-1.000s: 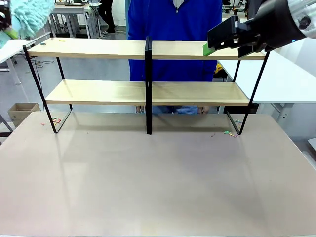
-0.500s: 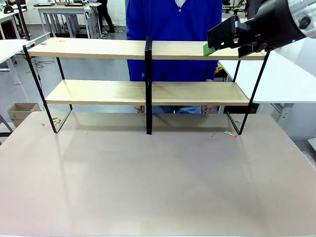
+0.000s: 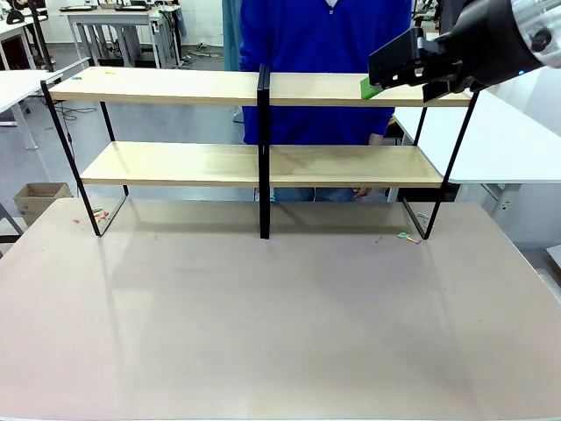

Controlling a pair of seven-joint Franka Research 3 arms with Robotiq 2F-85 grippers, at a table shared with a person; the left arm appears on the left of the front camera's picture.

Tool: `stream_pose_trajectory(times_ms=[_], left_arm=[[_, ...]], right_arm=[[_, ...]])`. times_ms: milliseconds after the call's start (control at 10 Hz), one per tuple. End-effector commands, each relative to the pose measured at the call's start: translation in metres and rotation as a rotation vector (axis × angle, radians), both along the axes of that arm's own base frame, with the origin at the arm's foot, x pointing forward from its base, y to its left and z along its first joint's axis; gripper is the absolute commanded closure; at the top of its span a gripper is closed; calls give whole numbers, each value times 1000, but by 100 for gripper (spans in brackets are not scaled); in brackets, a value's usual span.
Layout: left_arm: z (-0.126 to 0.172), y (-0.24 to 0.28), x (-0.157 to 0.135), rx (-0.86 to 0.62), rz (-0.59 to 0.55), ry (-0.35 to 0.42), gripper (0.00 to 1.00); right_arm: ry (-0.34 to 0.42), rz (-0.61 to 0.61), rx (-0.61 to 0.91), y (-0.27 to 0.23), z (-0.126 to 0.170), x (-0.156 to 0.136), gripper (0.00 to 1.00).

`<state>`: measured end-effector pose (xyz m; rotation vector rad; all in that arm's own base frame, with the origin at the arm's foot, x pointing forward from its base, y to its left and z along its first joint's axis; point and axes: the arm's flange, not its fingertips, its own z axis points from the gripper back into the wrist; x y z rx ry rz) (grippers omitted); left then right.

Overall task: Clean the shelves.
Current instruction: Clean another randomly selected level of the Shelf with the Duster.

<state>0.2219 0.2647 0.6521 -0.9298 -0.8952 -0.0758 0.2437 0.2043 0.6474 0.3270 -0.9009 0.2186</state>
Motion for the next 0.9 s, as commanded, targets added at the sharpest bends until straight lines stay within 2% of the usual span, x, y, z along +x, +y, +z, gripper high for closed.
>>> stream_pose_trajectory(times_ms=[0,100,300,400,600,800], left_arm=[[7,-11,16,-16,90,59,87],[0,0,0,0,0,0,87],[0,0,0,0,0,0,87],[-6,3,5,-11,27,39,87],[15,-70,28,190,-81,60,87],[27,-153,58,356,-166,135,87]], right_arm=[[1,2,6,0,0,1,0],[1,2,6,0,0,1,0],[1,2,6,0,0,1,0],[1,2,6,0,0,1,0],[1,2,6,0,0,1,0],[1,2,6,0,0,1,0]])
